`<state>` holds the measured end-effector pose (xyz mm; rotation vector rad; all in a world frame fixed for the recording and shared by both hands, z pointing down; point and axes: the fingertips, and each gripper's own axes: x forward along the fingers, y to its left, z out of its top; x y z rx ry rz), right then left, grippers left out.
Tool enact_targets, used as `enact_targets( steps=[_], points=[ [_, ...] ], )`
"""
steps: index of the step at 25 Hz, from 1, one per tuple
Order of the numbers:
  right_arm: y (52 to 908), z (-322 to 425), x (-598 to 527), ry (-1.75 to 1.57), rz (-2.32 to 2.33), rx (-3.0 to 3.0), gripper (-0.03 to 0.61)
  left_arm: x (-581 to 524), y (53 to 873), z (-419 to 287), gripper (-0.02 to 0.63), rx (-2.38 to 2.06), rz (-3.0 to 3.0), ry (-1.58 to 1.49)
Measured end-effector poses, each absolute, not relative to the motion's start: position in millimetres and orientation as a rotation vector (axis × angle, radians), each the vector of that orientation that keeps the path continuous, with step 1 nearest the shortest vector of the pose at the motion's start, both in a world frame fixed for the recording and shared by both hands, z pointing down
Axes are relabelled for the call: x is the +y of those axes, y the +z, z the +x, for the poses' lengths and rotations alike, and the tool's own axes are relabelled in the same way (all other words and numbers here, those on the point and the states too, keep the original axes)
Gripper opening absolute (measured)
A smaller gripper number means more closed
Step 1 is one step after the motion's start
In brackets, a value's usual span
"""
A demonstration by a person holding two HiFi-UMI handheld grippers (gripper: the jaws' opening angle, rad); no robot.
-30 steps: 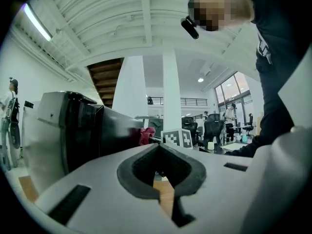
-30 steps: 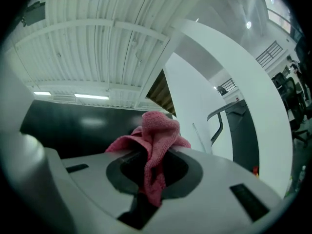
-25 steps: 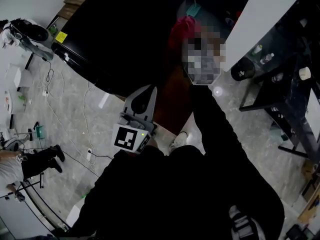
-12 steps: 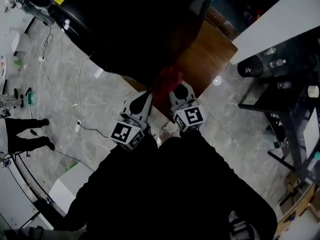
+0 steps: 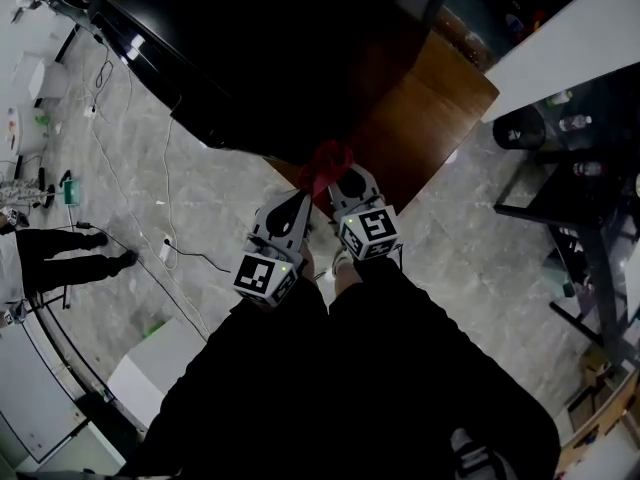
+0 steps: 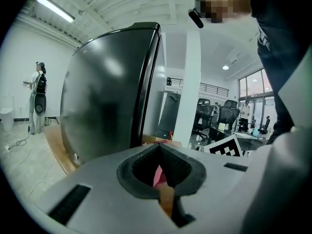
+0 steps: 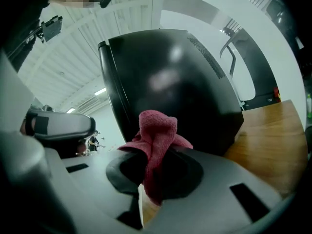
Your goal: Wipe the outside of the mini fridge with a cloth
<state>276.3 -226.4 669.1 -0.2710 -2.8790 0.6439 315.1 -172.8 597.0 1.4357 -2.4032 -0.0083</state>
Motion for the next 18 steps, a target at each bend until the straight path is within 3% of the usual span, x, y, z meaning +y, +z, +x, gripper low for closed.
enact_targets(
  steps=[18],
  points=[
    [680,239,-306,0.731,-0.027,-2.919,0.057,-257,591,310,0.005,-2.344,1.606,0.069]
  ],
)
